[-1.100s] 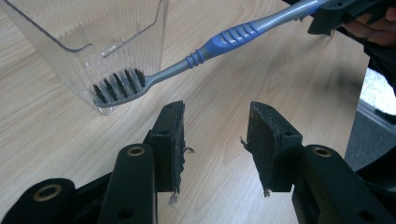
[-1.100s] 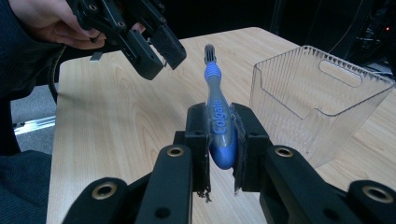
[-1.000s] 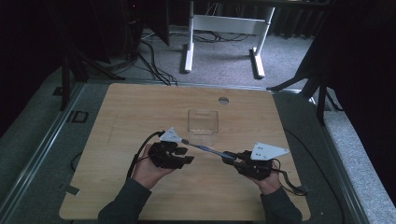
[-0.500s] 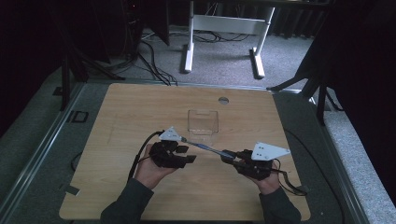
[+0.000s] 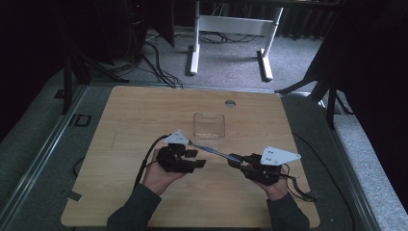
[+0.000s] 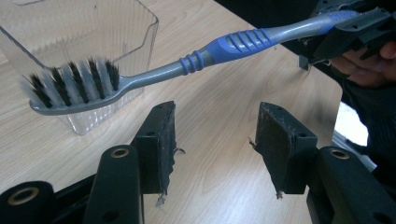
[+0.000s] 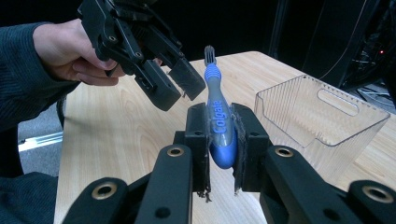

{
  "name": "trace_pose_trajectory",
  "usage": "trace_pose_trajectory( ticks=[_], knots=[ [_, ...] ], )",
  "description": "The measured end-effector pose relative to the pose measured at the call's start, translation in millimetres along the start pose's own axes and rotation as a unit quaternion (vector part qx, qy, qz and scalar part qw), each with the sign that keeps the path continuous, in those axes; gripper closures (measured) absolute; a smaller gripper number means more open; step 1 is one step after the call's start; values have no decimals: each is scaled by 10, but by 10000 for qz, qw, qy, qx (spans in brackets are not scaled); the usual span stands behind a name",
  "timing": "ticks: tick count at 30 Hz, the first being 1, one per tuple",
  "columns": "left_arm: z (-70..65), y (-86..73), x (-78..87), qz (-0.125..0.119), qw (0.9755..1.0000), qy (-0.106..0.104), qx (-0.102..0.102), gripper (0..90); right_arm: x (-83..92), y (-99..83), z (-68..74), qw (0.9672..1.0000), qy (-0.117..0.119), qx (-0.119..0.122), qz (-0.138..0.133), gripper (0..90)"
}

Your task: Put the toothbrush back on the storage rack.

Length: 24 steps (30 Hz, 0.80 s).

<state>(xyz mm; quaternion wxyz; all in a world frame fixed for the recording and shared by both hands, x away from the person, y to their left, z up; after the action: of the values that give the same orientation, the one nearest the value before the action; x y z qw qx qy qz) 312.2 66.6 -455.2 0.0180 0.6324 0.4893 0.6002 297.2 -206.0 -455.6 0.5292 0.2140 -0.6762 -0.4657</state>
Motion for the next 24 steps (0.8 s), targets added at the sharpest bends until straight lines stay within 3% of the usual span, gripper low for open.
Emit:
trace_pose_trajectory(
  ticks=[24],
  knots=[
    [17, 38, 84, -382, 9991, -131, 119, 452, 6, 69, 41, 9999, 14, 118, -117, 782]
  ],
)
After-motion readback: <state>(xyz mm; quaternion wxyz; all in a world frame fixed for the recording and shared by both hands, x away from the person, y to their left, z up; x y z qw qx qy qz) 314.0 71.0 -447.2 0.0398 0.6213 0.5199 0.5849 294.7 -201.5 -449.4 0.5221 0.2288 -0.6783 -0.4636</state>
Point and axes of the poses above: each handheld gripper's, and its own axes: x roughly backward along the jaws, y roughly out of its top, z roughly to its left, the point moved 2 cm from there along -x, roughly forward along the jaws, and after that the axes turned 14 degrees about z, right-handed, at the moved point
